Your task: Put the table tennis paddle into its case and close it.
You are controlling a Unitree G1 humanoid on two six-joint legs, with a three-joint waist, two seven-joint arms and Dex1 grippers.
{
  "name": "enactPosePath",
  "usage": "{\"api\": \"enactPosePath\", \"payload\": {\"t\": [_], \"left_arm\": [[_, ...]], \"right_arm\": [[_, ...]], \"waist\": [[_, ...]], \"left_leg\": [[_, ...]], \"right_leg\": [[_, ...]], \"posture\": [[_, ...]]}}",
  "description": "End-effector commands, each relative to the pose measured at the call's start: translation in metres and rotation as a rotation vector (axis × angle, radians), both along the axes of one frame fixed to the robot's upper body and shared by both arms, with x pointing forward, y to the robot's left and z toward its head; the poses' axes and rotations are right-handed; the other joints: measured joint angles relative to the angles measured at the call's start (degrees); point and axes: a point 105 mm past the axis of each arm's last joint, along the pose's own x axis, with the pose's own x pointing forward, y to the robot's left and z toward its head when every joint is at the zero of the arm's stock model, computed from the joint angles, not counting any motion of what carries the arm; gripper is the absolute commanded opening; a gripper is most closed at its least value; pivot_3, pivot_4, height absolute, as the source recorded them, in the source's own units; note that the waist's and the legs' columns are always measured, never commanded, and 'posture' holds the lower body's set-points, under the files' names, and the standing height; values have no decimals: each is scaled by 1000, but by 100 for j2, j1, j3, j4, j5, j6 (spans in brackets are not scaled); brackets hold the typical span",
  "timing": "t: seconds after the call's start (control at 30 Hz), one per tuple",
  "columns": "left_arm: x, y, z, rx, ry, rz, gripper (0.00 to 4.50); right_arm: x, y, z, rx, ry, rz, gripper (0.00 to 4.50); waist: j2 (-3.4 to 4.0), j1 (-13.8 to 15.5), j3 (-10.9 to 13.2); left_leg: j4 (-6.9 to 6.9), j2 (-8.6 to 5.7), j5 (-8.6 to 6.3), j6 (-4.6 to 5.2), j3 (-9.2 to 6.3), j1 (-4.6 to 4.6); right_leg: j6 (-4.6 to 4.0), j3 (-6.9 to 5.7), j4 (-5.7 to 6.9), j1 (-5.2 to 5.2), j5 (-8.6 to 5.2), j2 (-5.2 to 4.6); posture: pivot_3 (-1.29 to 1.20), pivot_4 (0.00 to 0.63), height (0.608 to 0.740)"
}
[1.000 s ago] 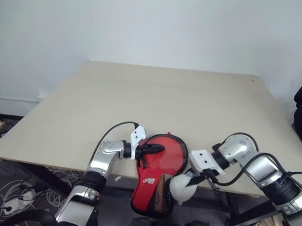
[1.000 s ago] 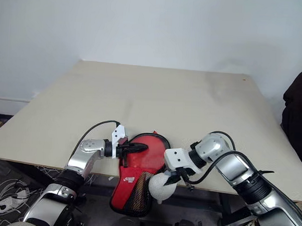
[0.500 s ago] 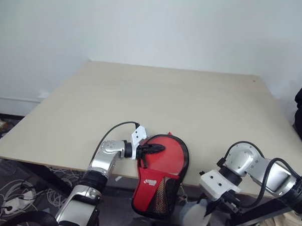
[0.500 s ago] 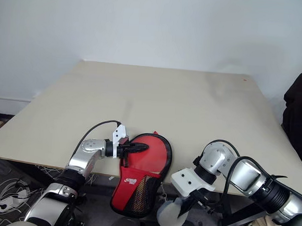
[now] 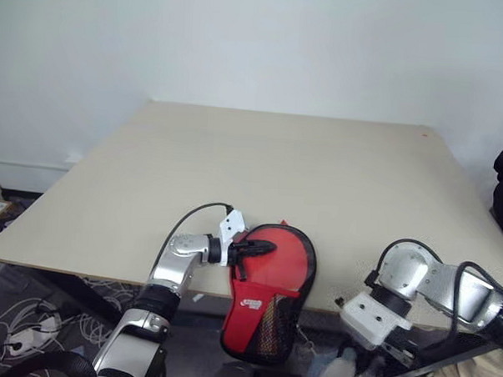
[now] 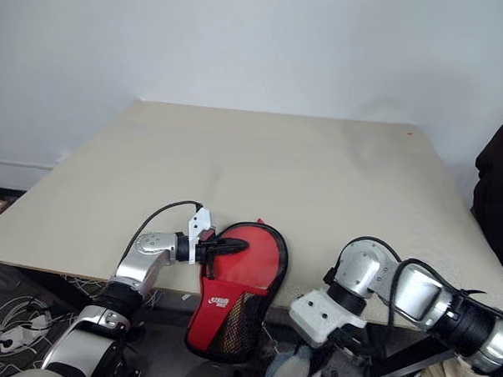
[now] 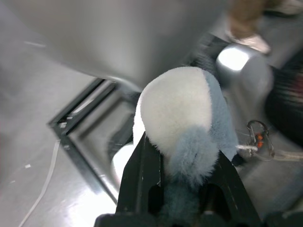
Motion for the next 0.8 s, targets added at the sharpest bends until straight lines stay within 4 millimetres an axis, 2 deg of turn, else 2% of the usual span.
{"api": "enactPosePath", "payload": {"t": [0.03,0.17,0.3,0.47,0.6,0.67,0.8], "left_arm": [[-18,5,-39,78,146,9,0],[-16,5,-38,79,143,10,0],[-14,6,-38,85,144,26,0],[-11,12,-44,126,161,71,0],[-12,17,-50,169,163,105,0],[-13,19,-52,180,151,116,0],[-9,23,-50,172,113,185,0]], "right_arm": [[-17,1,13,45,51,89,469],[-7,4,14,51,20,68,469],[16,12,15,60,-30,11,469],[40,20,15,63,-83,-57,1552],[50,17,20,54,-110,-75,2691],[58,15,25,53,-137,-89,3034],[87,15,39,79,-210,-157,4090]], "waist": [[0,1,1],[-1,5,1],[-2,0,1],[-1,2,0],[2,-4,-1],[2,-11,-1],[5,-26,-1]], "left_leg": [[0,-1,-1,2,1,-1],[0,-2,-4,8,3,-1],[1,-2,-4,8,4,-1],[2,-1,-3,7,2,0],[3,-2,0,3,2,1],[3,0,2,-1,1,3],[2,7,3,-3,1,9]], "right_leg": [[1,-1,0,-1,-1,-5],[3,-1,-1,-1,-1,-8],[2,-1,0,-1,-1,-8],[0,-1,5,0,1,-7],[-5,0,7,0,5,-8],[-9,-1,8,0,7,-6],[-9,3,10,0,7,3]], "posture": [[0,0,740],[0,0,740],[0,0,740],[0,0,740],[0,0,740],[0,0,740],[0,0,740]]}}
